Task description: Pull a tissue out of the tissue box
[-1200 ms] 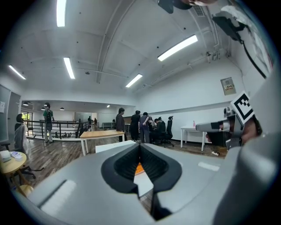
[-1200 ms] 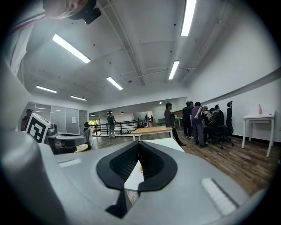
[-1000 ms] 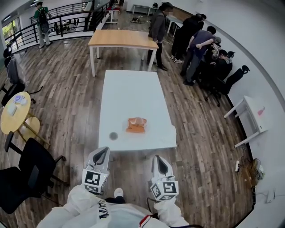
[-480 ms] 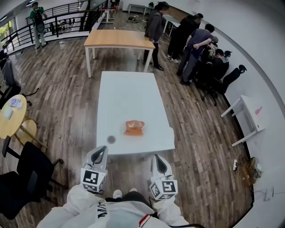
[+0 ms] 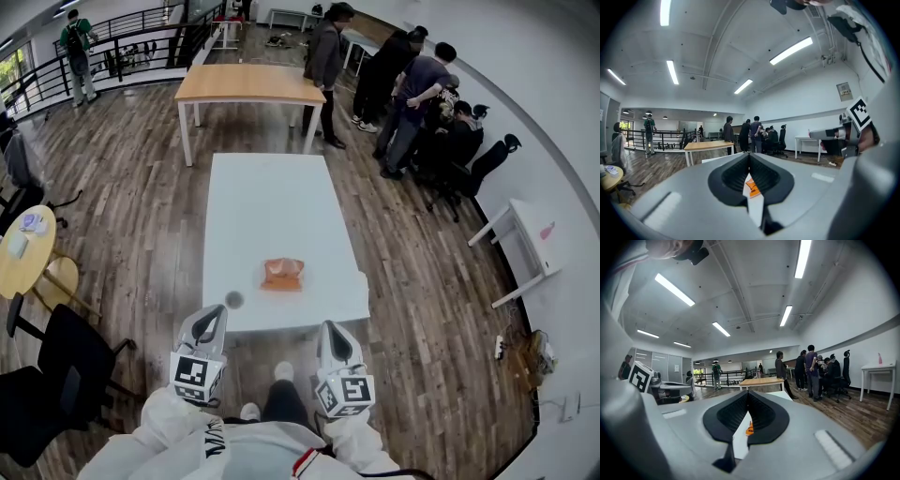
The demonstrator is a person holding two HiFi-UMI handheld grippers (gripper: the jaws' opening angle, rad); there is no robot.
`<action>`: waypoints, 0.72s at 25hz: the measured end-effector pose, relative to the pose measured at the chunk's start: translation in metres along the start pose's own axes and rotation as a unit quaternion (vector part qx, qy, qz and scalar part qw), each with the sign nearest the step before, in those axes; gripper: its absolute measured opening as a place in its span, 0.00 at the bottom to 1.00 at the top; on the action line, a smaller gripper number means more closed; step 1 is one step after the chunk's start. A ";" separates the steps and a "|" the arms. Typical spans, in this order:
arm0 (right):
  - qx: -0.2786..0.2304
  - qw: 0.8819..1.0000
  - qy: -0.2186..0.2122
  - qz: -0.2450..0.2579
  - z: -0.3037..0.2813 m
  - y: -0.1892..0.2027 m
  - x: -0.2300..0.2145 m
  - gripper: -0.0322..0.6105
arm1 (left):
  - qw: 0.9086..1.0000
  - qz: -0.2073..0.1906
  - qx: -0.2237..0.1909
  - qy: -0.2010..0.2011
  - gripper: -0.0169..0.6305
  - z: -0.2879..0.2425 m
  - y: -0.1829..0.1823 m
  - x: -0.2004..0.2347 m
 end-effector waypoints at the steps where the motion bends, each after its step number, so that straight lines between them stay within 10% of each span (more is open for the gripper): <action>1: -0.001 1.000 -0.001 0.000 -0.002 0.000 -0.001 0.05 | 1.000 -0.001 -0.001 0.000 0.03 -0.002 0.000 0.001; 18: 0.009 1.000 -0.028 -0.008 -0.055 0.004 -0.018 0.05 | 1.000 0.001 0.013 -0.027 0.03 -0.037 0.002 0.018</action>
Point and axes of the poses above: the fingertips, and each gripper's own axes: z backward along the fingers, x to its left, y out of its underside, the point moved 4 cm from there along z, backward along the fingers, and after that the axes turned 12 degrees about y, right-handed, at the moved point
